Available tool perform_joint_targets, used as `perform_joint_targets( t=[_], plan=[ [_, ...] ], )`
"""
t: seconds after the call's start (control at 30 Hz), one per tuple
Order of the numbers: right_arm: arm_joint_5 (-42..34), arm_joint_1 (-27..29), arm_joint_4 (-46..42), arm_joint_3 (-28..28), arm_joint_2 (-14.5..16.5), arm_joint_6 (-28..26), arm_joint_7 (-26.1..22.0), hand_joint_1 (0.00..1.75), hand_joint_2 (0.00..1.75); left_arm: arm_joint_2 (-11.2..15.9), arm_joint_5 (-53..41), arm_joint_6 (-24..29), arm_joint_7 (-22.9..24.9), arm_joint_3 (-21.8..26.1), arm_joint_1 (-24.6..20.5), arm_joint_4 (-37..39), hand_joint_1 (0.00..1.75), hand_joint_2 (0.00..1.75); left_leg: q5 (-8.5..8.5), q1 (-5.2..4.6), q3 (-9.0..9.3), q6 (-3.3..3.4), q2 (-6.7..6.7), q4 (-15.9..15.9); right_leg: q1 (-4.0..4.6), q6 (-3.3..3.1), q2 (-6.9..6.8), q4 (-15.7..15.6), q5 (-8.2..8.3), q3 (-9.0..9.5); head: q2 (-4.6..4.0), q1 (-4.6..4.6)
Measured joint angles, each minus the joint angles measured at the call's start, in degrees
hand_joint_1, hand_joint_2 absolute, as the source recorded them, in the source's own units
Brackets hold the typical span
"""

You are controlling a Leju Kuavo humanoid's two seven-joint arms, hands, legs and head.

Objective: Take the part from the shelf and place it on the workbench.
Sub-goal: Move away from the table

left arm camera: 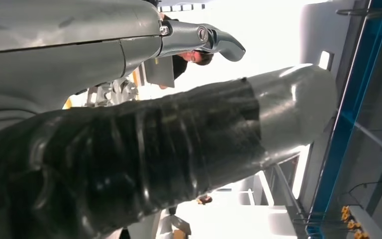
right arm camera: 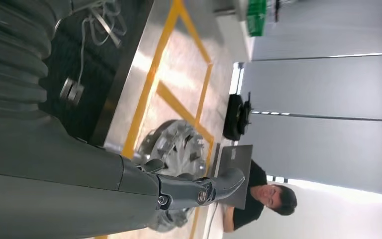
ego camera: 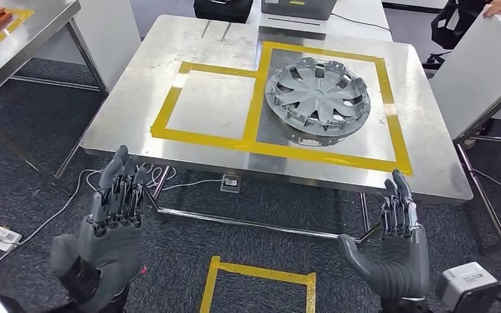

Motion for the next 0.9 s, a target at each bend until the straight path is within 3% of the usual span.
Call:
perform_joint_targets(
  t=[0.07, 0.1, 0.17, 0.23, 0.3, 0.33, 0.37, 0.4, 0.47, 0.53, 0.63, 0.7, 0.77, 0.83, 0.87, 0.9],
  plan=[
    [-1.0, 0.0, 0.3, 0.1, 0.4, 0.5, -1.4, 0.00, 1.75, 0.0, 0.0, 0.0, 0.1, 0.0, -0.2, 0.0, 0.00, 0.00, 0.96, 0.41, -0.19, -0.58, 0.27, -0.4, 0.80, -0.92, -0.41, -3.4, 0.47, 1.57, 0.00, -0.15],
    [-0.9, 0.1, 0.5, 0.1, 0.6, 0.5, -1.8, 0.00, 1.75, 0.0, 0.0, 0.0, 0.2, 0.0, -0.3, 0.0, 0.00, 0.00, 1.47, 0.60, -0.14, -0.98, 0.40, -0.8, 1.07, -1.06, -0.51, -3.8, 1.16, 1.43, 0.00, -0.02],
    [-0.5, 0.1, 0.9, 0.2, 1.0, 0.5, -2.2, 0.00, 1.75, 0.0, 0.0, 0.0, 0.4, 0.0, -0.5, 0.0, 0.00, 0.00, 1.57, 0.64, -0.39, -1.63, 0.44, -1.0, 0.80, -1.15, -0.52, -5.6, 2.73, 1.46, -0.01, 0.42],
    [-0.2, 0.1, 1.5, 0.5, 1.6, 0.5, -2.2, 0.00, 0.87, 0.0, 0.0, 0.1, 0.6, 0.0, -0.5, 0.0, 0.00, 0.00, -1.89, 0.64, -1.68, -2.34, 0.12, 1.9, 0.26, -0.96, -0.57, -6.9, 4.52, 1.45, 0.00, 0.05],
    [0.2, 0.3, 2.2, 0.9, 1.9, 0.4, -2.0, 0.00, 0.00, 0.1, 0.0, 0.4, 0.7, 0.0, -0.5, 0.0, 0.00, 0.00, -6.96, 0.92, -3.47, -3.19, -0.11, 8.3, 0.11, -0.83, -0.53, -6.9, 5.70, 0.32, 0.01, -0.77],
    [0.4, 0.4, 2.4, 1.1, 2.0, 0.4, -1.7, 0.00, 0.00, 0.2, 0.0, 0.5, 0.8, 0.0, -0.5, 0.0, 0.00, 0.00, -8.25, 1.10, -3.88, -3.59, -0.10, 11.1, -0.01, -0.62, -0.52, -6.8, 6.20, -0.49, 0.01, -1.10],
    [0.6, 0.4, 2.7, 1.4, 2.1, 0.4, -1.4, 0.00, 0.00, 0.2, 0.0, 0.6, 0.8, 0.0, -0.5, 0.0, 0.00, 0.00, -8.33, 1.30, -3.54, -3.99, -0.09, 12.5, -0.18, -0.35, -0.52, -6.5, 6.64, -1.34, 0.01, -1.39],
    [0.8, 0.5, 2.9, 1.6, 2.2, 0.3, -1.2, 0.00, 0.00, 0.2, 0.0, 0.7, 0.9, 0.0, -0.5, 0.0, 0.00, 0.00, -7.43, 1.52, -2.24, -4.35, -0.07, 11.9, -0.40, -0.03, -0.52, -6.2, 7.01, -2.16, 0.01, -1.61],
    [1.2, 0.5, 3.3, 2.1, 2.3, 0.3, -0.8, 0.00, 0.00, 0.3, 0.0, 0.9, 0.9, 0.0, -0.5, 0.0, 0.00, 0.00, -5.51, 1.99, 2.60, -5.11, -0.04, 6.0, -0.94, 0.71, -0.52, -5.1, 7.53, -3.79, 0.01, -2.03],
    [1.4, 0.5, 3.5, 2.5, 2.3, 0.3, -0.7, 0.00, 0.00, 0.3, 0.0, 0.9, 1.0, 0.0, -0.6, 0.0, 0.00, 0.00, -5.44, 1.99, 6.32, -4.82, -0.25, 0.9, -1.06, 1.51, -0.48, -3.8, 7.81, -5.27, 0.01, -2.50],
    [1.9, 0.5, 3.7, 3.2, 2.3, 0.4, -0.8, 0.00, 0.00, 0.3, 0.0, 1.0, 1.1, -0.1, -0.6, 0.0, 0.00, 0.00, -5.50, 1.71, 6.26, -3.01, -0.37, 0.1, -1.03, 2.40, -0.36, -2.8, 8.65, -6.32, -0.01, -2.32],
    [2.4, 0.5, 3.8, 3.6, 2.3, 0.4, -1.0, 0.00, 0.87, 0.3, 0.0, 1.0, 1.1, -0.1, -0.7, 0.0, 0.00, 0.00, -4.79, 1.77, 5.52, -1.88, -0.35, 0.1, -1.21, 2.86, -0.18, -1.3, 7.17, -7.44, -0.01, -1.89],
    [3.1, 0.5, 3.8, 3.9, 2.3, 0.6, -1.4, 0.00, 1.75, 0.3, 0.0, 1.0, 1.2, -0.1, -0.8, 0.0, 0.00, 0.00, -4.01, 1.73, 4.59, -1.02, -0.32, 0.1, -1.33, 3.33, -0.01, 4.1, 2.84, -9.43, -0.01, -1.15],
    [4.0, 0.4, 3.9, 4.2, 2.3, 0.8, -1.9, 0.00, 1.75, 0.3, 0.0, 0.9, 1.3, -0.1, -0.8, 0.1, 0.00, 0.00, -3.24, 1.46, 3.48, -0.67, -0.30, 0.1, -1.34, 3.44, 0.03, 11.0, -0.93, -11.06, 0.01, -0.39],
    [4.3, 0.4, 3.9, 4.4, 2.3, 1.0, -2.1, 0.00, 1.75, 0.3, 0.0, 0.9, 1.4, -0.1, -0.8, 0.1, 0.00, 0.00, -2.85, 1.28, 2.92, -0.60, -0.30, 0.1, -1.30, 3.30, 0.05, 12.7, -1.48, -10.98, 0.00, -0.14],
    [4.4, 0.4, 3.9, 4.6, 2.3, 1.0, -2.3, 0.00, 1.75, 0.3, 0.0, 0.9, 1.5, -0.1, -0.8, 0.1, 0.00, 0.00, -2.48, 1.06, 2.44, -0.57, -0.29, 0.2, -1.19, 2.97, 0.09, 12.2, -1.02, -9.90, 0.00, 0.07]
  ],
)
